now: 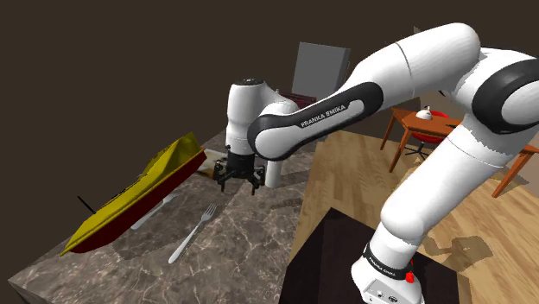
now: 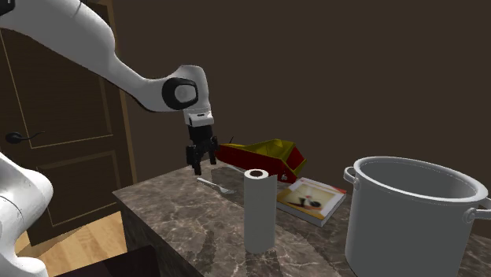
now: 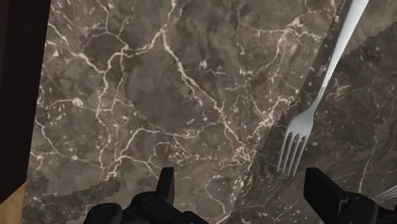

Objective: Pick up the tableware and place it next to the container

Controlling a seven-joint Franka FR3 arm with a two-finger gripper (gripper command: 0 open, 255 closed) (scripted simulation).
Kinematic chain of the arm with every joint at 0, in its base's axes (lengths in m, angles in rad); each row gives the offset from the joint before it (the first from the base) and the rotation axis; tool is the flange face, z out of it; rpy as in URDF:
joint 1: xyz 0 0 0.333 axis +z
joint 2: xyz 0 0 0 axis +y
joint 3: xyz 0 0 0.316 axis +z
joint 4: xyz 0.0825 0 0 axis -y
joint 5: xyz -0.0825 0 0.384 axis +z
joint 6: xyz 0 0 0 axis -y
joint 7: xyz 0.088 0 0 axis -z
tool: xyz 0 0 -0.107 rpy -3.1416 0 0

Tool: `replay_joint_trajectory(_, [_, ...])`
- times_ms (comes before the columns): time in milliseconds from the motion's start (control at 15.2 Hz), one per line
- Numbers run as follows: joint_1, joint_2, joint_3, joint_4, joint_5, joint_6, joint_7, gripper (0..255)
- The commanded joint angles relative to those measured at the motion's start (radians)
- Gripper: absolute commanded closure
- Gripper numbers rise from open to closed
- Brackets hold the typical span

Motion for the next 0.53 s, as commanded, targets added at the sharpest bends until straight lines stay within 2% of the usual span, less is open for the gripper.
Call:
replay_joint_trajectory(0, [-0.031,0.105,0.047,0.044,-0.074,0.033,0.132,0])
replay_joint_trajectory(198, [-0.04,0.28,0.082,0.134,-0.225,0.051,0.342,0])
replay_joint_trajectory(462, [0.036,0.499,0.032,0.276,-0.398,0.041,0.58,0])
